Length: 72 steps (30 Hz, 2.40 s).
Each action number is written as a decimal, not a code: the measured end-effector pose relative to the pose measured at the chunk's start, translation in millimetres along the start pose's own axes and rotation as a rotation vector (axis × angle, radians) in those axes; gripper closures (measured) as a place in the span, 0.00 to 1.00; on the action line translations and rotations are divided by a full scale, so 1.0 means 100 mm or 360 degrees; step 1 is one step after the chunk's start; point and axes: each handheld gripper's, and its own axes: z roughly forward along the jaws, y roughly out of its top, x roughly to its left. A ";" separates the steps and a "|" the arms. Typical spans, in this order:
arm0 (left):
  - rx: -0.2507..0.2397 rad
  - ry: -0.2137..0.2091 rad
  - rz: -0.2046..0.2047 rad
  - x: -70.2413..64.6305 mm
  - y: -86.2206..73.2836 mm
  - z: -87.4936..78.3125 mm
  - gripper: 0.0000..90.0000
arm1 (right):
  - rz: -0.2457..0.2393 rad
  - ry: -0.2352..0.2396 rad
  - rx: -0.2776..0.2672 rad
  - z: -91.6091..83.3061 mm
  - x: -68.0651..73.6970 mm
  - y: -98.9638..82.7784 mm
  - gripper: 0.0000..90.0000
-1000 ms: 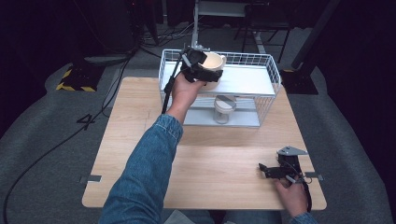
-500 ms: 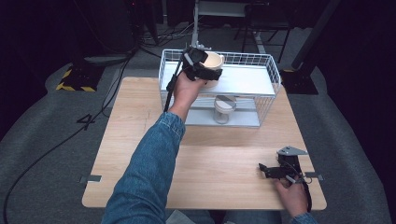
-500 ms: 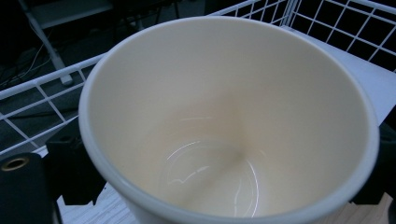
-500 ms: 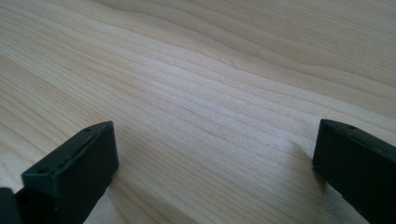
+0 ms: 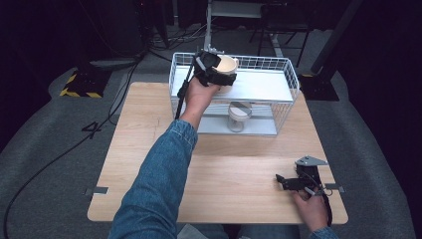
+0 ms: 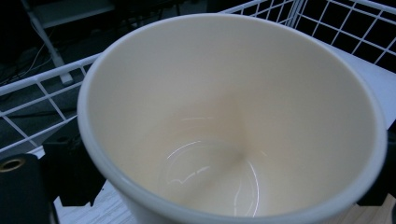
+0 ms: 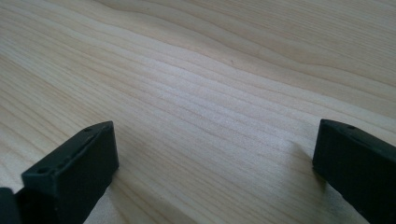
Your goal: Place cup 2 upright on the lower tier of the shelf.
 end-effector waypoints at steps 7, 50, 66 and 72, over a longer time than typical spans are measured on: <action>-0.0045 0.0005 -0.0011 0.01 0.00 -0.01 0.00 | 0.0000 0.0000 0.0000 0.00 0.00 0.00 0.00; -0.0312 -0.0129 0.0094 -0.32 -0.32 -1.31 0.00 | -0.0015 0.0019 0.0005 0.02 -0.02 0.02 0.00; -0.0281 -0.0104 0.0091 -0.32 -0.70 -1.63 0.00 | -0.0015 0.0019 0.0004 0.02 -0.02 0.02 0.00; -0.0253 -0.0087 0.0122 -0.29 -0.88 -1.71 0.00 | -0.0016 0.0018 0.0004 0.02 -0.02 0.02 0.00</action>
